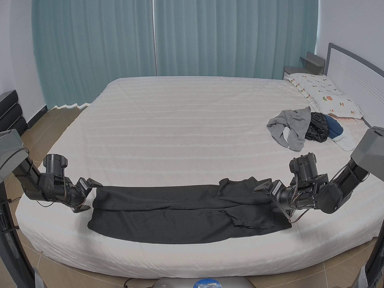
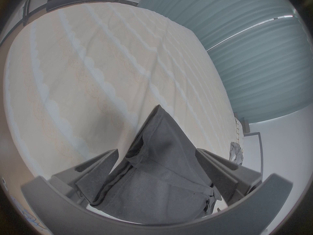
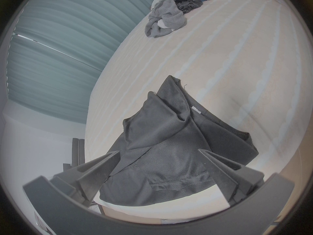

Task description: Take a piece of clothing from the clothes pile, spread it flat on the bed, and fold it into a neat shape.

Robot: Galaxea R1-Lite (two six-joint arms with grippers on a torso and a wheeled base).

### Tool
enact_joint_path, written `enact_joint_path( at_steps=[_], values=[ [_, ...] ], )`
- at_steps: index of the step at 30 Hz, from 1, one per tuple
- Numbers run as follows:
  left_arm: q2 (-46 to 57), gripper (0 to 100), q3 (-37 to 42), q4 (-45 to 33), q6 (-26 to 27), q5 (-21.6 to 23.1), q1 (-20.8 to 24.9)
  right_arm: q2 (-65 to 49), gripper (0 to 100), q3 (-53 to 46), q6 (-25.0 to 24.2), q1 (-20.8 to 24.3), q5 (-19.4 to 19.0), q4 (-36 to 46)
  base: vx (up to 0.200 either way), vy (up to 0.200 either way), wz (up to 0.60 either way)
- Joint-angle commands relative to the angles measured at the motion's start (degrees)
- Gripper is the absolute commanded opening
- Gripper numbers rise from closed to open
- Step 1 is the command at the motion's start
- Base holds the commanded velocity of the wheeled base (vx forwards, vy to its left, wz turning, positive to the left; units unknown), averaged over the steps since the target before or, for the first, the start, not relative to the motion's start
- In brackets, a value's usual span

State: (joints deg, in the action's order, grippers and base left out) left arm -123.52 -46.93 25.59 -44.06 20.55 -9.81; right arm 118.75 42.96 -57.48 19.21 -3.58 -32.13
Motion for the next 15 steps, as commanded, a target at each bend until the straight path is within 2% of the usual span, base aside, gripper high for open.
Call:
enact_joint_path(
  at_steps=[1,6,7,15],
  values=[
    [-0.94,100,-0.26,0.52,-0.06,-2.01,1.82,0.34,100,-0.07,-0.09,0.12,0.33,-0.03,0.0,0.0,0.0],
    [-2.52,100,-1.32,1.57,-0.06,-3.94,2.61,0.34,100,0.02,-0.09,0.3,0.42,-0.03,0.0,0.0,0.0],
    [-2.7,0,-1.49,1.66,-0.06,-4.56,2.69,0.34,100,0.11,-0.09,0.39,0.51,-0.03,0.0,0.0,0.0],
    [-2.34,0,-1.85,1.92,-0.42,-5.88,2.61,1.49,100,2.66,-0.79,1.18,2.71,4.19,0.0,0.0,0.0]
  ],
)
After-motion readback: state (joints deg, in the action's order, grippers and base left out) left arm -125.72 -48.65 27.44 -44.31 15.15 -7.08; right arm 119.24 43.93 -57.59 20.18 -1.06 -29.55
